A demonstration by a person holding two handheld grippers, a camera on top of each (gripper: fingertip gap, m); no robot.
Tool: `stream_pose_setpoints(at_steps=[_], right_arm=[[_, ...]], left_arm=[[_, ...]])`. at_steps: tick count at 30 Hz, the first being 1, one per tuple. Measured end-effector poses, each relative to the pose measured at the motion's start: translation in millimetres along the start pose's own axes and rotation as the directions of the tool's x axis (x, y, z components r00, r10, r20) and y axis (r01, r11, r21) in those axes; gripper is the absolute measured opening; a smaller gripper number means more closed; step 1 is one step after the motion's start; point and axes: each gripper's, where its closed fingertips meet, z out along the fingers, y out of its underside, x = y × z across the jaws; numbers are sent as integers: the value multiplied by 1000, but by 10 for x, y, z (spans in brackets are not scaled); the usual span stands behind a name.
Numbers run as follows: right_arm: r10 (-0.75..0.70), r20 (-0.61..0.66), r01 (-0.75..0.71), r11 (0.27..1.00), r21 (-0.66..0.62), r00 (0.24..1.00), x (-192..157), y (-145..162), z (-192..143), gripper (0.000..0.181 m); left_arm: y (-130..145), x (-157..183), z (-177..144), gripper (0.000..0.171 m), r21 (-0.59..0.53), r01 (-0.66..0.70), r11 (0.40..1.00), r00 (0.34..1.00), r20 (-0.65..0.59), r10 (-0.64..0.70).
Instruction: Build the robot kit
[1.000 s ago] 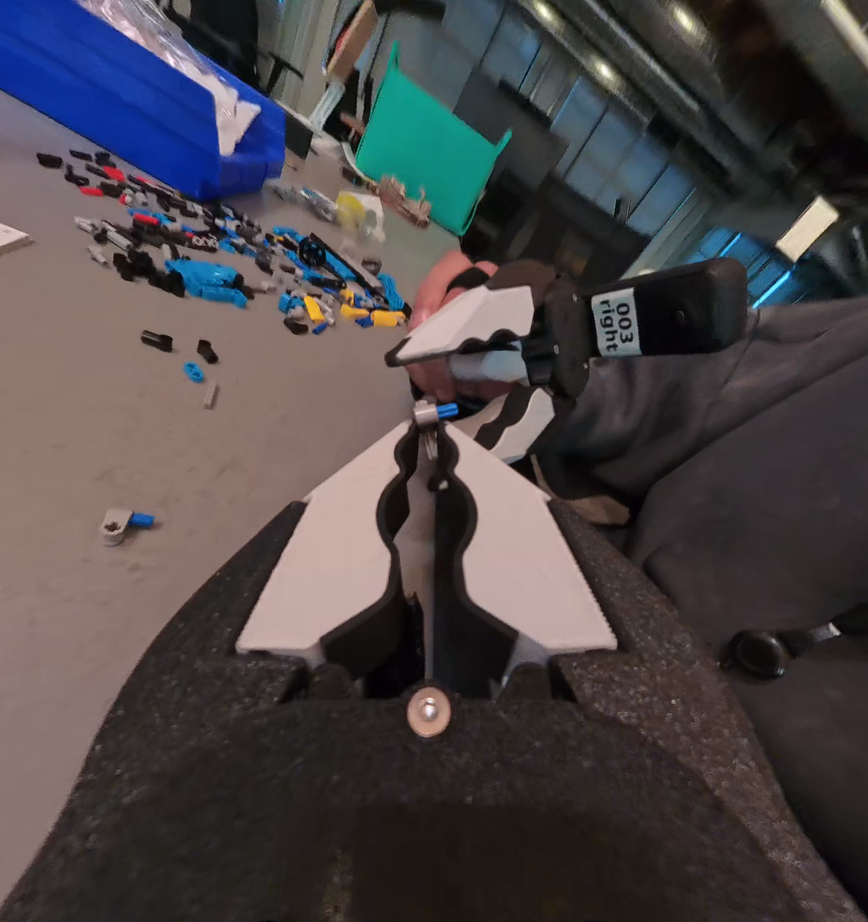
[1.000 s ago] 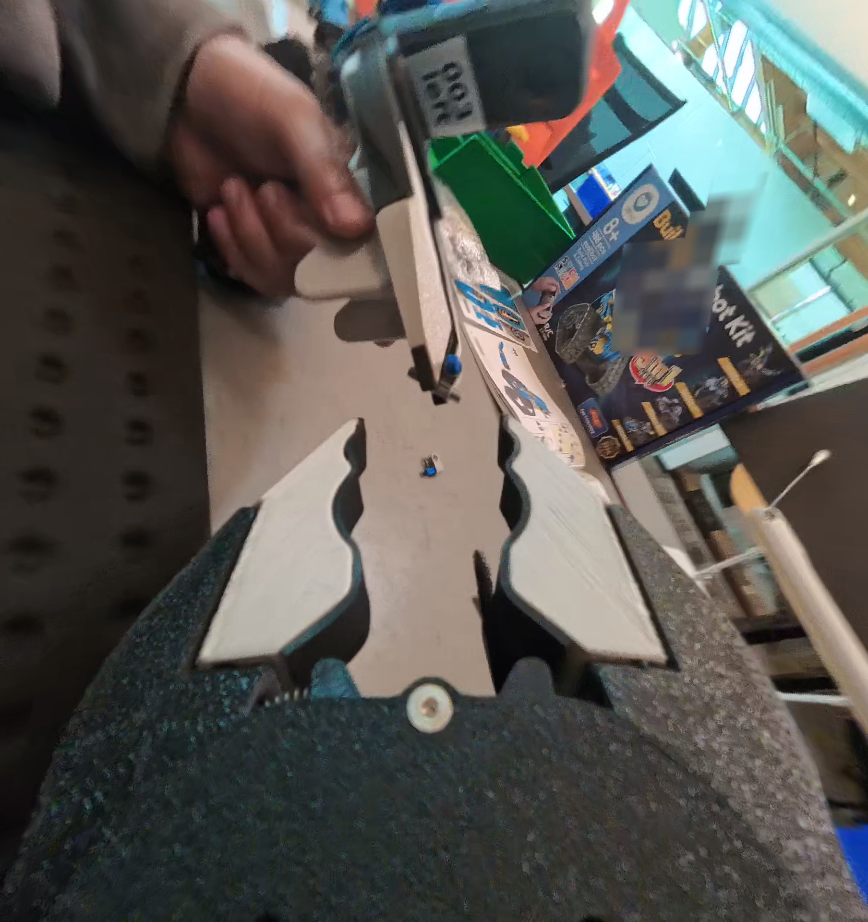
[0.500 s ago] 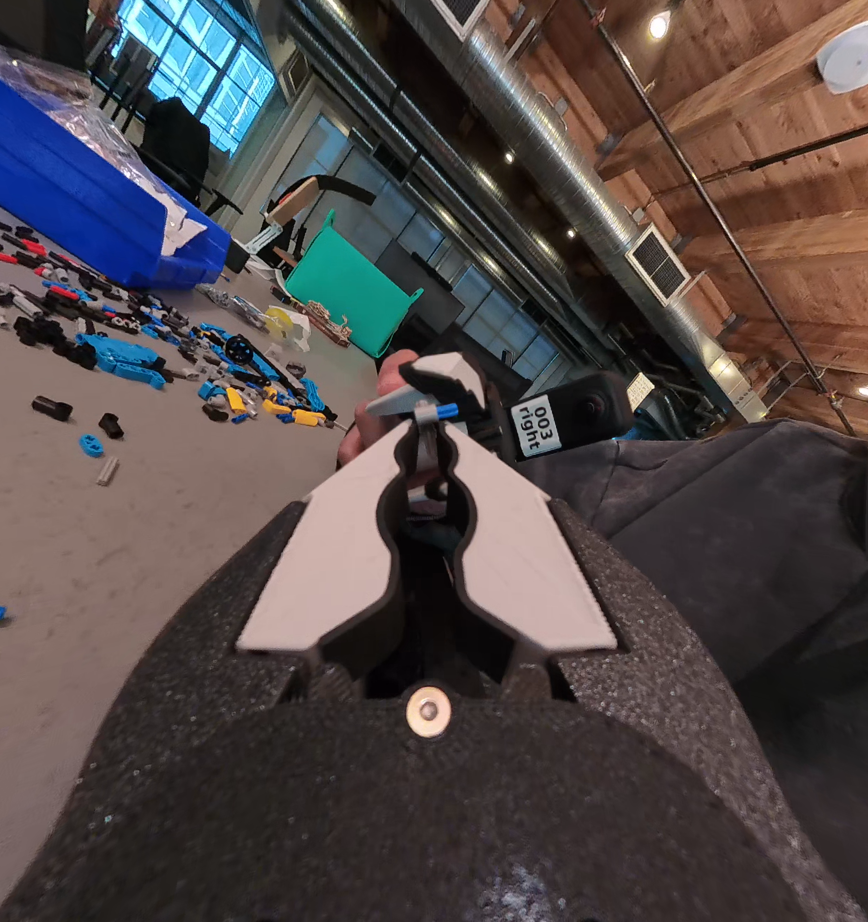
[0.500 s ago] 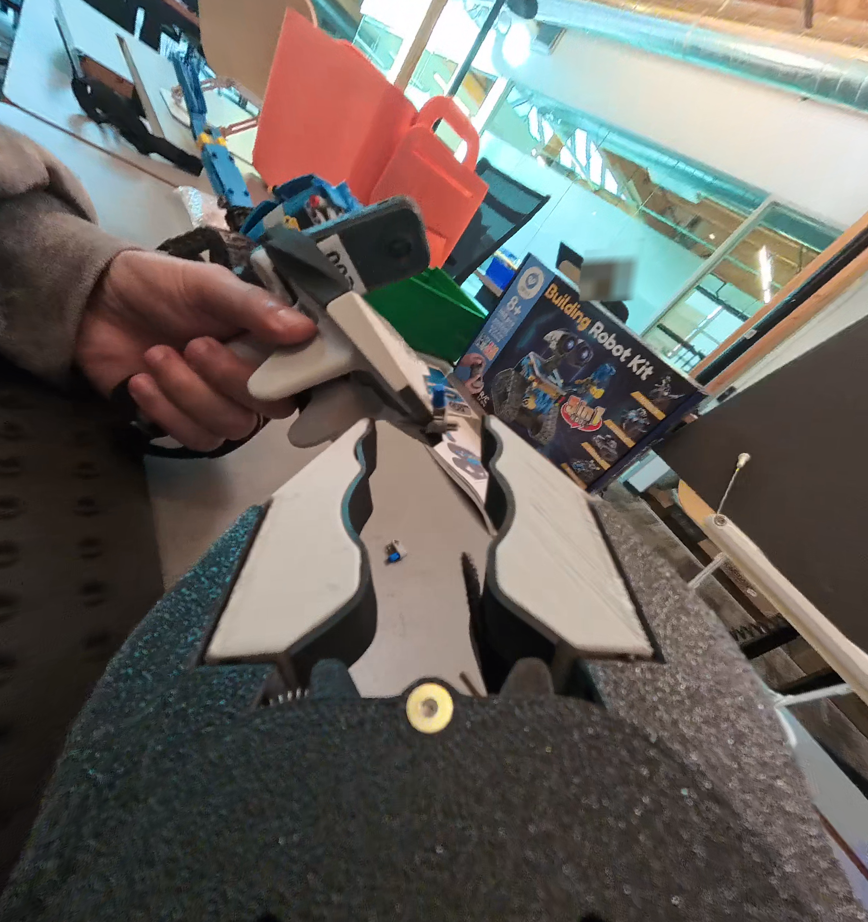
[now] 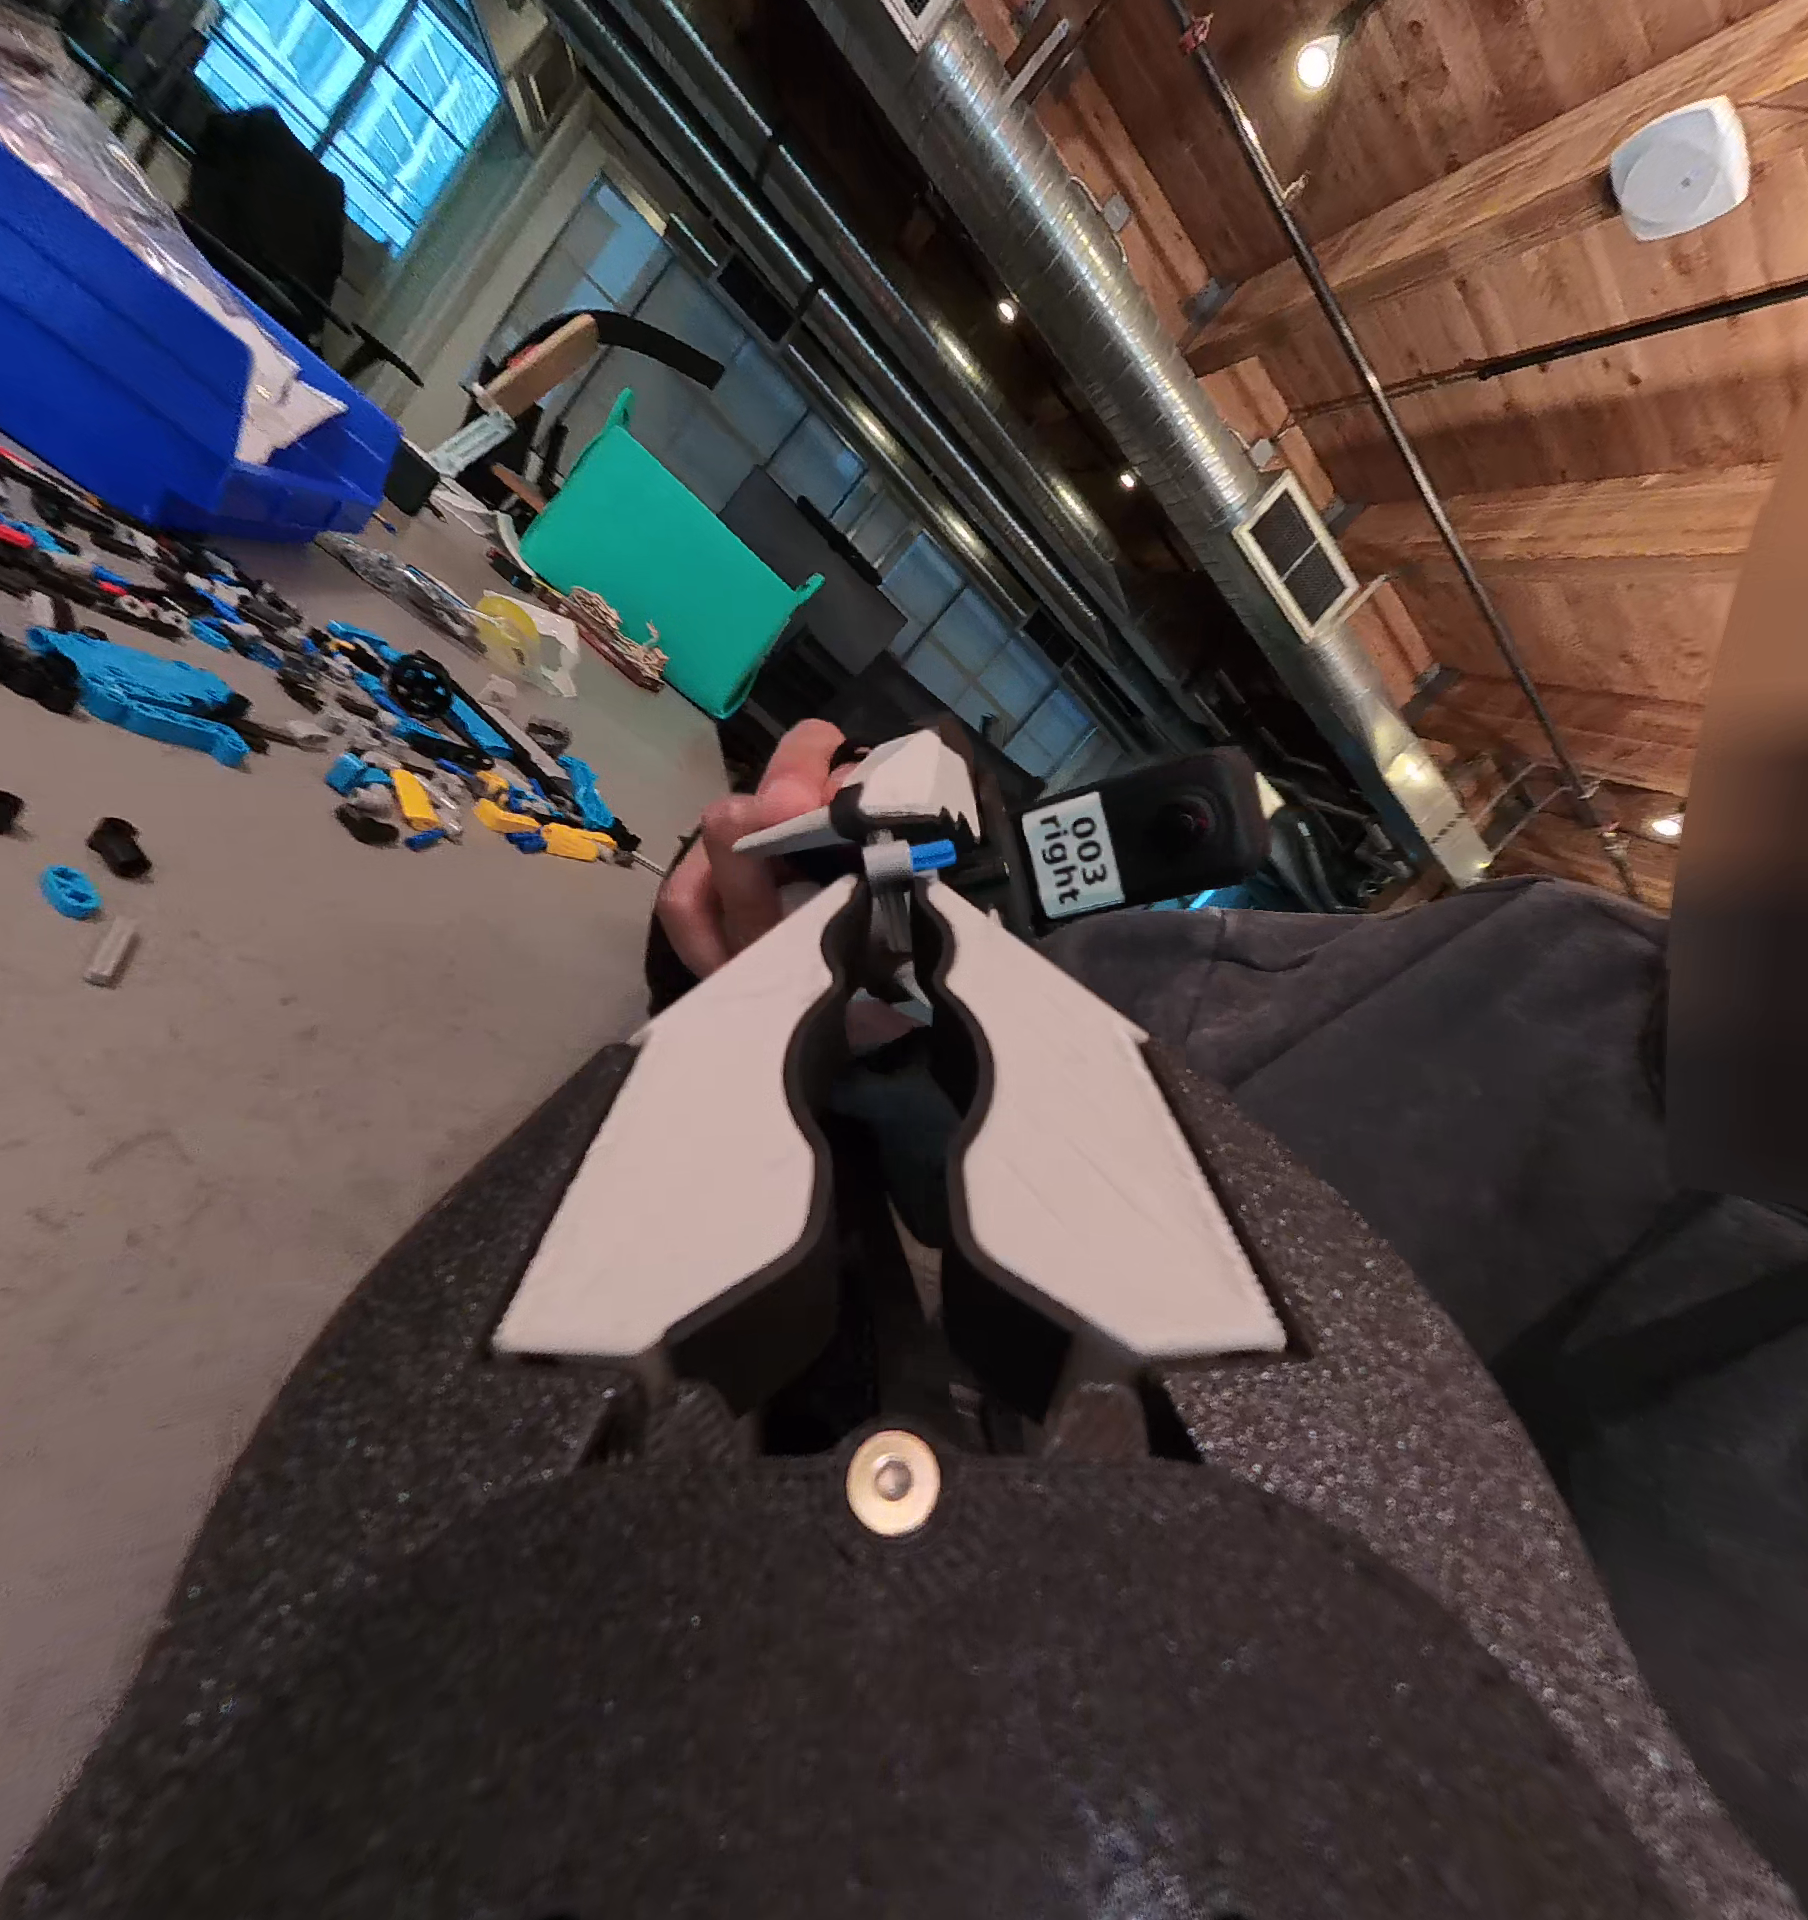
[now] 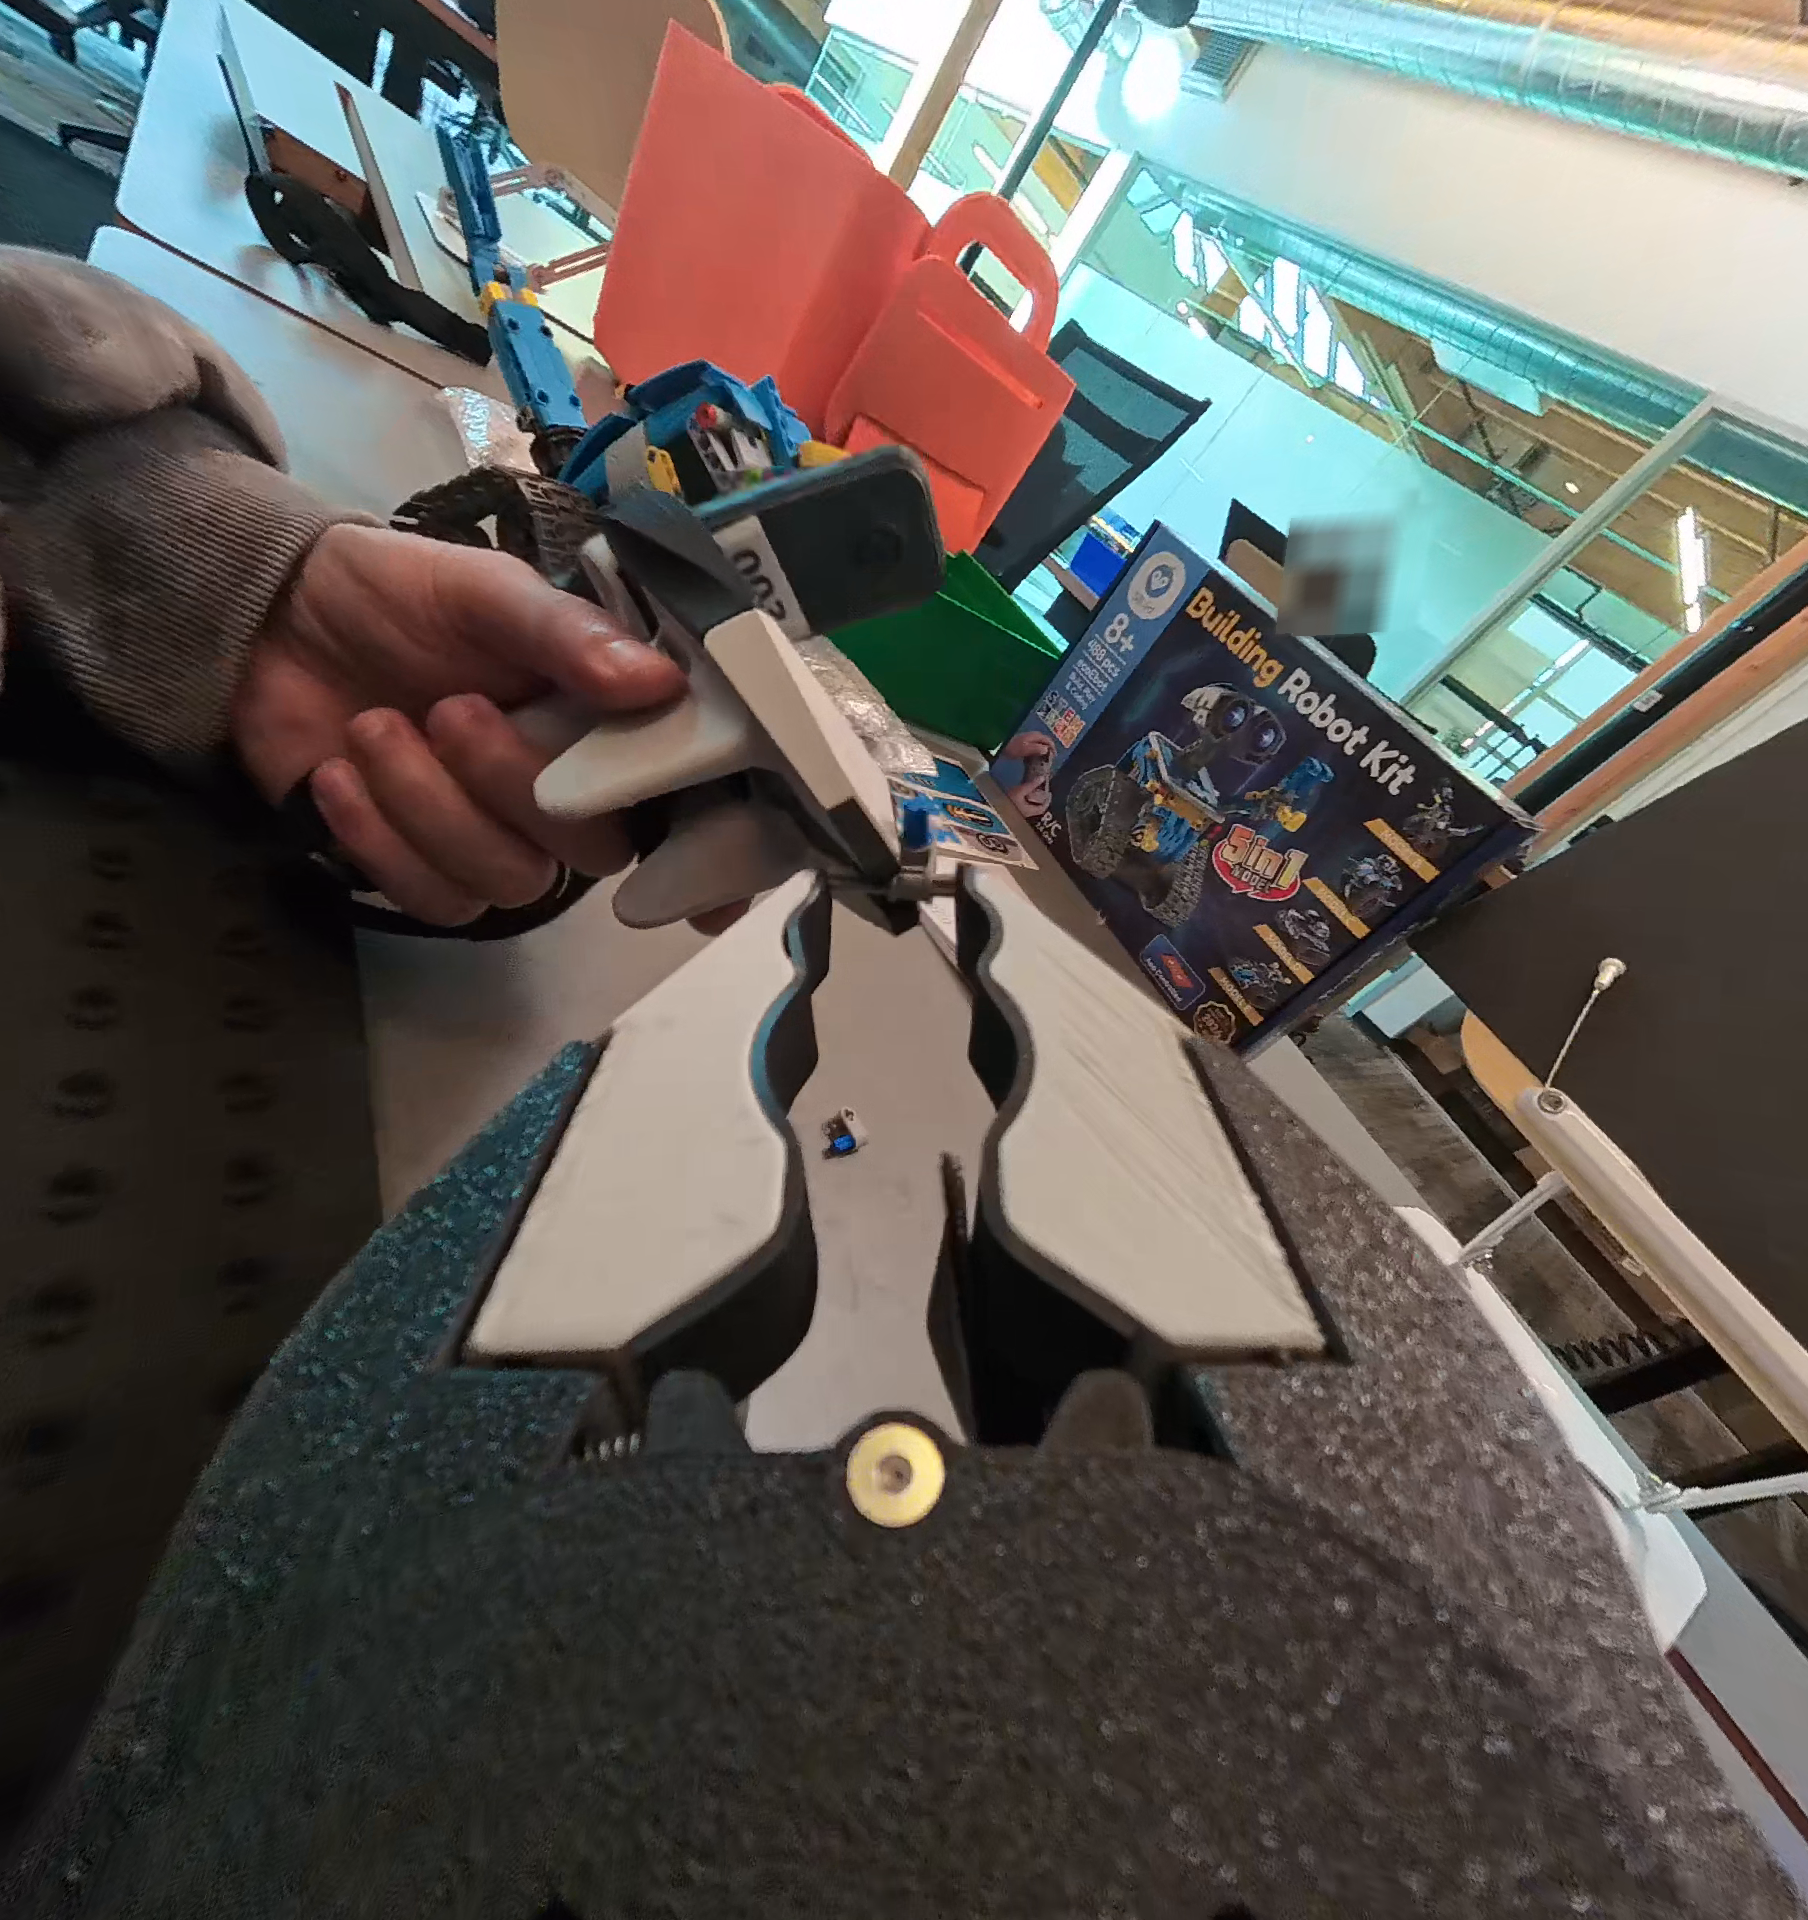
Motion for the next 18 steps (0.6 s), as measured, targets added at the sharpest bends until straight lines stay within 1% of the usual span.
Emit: stream_pose_setpoints(at_steps=[3, 6, 9, 13, 18], right_arm=[[-34, 23, 33, 999, 13, 999, -20, -6, -20, 23], [-58, 37, 59, 998, -24, 998, -37, 63, -21, 23], [-82, 15, 83, 995, -56, 996, -17, 101, 4, 23], [-90, -9, 89, 992, -84, 996, -26, 121, 45, 22], [-51, -23, 49, 995, -82, 998, -11, 98, 77, 23]], left_arm=[[36, 11, 9, 6, -26, 45, 999, 998, -34, -46], [55, -55, 7, 5, -32, 49, 998, 999, 9, -49], [27, -96, -3, 3, -2, 41, 999, 998, 41, -41], [-24, -119, -14, 4, 54, 66, 996, 997, 47, -69], [-58, -111, -33, 4, 78, 57, 995, 997, 48, -61]])
